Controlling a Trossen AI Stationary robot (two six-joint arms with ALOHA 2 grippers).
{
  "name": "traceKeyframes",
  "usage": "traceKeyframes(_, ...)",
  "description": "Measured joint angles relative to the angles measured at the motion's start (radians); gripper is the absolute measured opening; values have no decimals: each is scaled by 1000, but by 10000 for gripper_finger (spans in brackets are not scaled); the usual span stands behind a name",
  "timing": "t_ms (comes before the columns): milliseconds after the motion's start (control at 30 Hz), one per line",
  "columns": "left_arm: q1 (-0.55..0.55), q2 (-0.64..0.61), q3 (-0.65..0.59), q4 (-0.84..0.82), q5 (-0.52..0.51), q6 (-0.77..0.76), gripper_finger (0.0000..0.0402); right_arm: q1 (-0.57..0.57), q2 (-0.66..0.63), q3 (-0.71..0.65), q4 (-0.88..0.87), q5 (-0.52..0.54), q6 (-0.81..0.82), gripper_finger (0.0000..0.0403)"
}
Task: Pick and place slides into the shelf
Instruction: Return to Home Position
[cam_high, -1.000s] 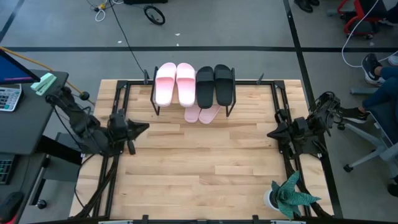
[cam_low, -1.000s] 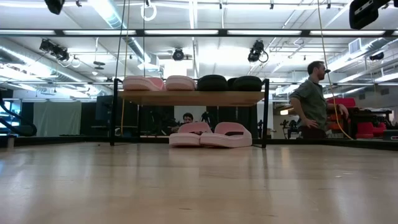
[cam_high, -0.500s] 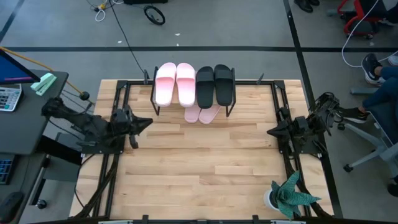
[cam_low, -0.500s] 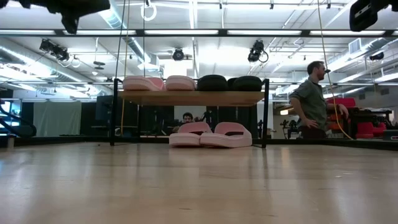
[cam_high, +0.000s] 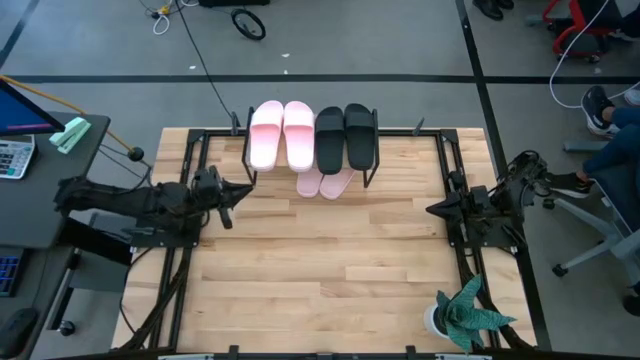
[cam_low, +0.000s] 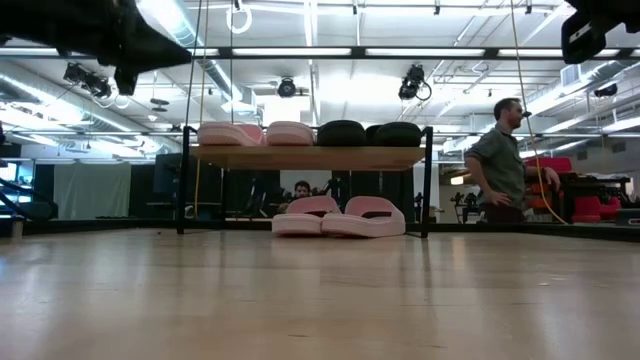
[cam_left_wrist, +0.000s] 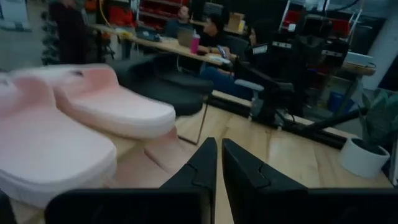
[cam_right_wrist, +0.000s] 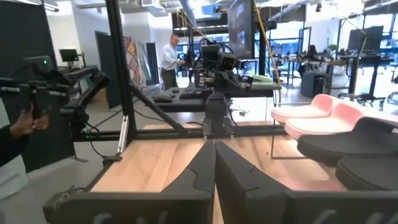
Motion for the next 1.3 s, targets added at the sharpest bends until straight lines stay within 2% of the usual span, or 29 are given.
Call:
traceKeyframes(233,58,0,-79,75,17,-54,39,-1,0,-7,-23,0,46,14)
traceKeyframes(467,85,0,-94,66,17,-68,34,-1,0,-51,-11,6,83,14)
traceKeyframes(800,74,3,-94,52,17,-83,23,-1,-1,-165,127,4,90,14)
traceKeyframes(1300,53,8,-94,44,16,-102,38,-1,-1,-310,318,3,91,14)
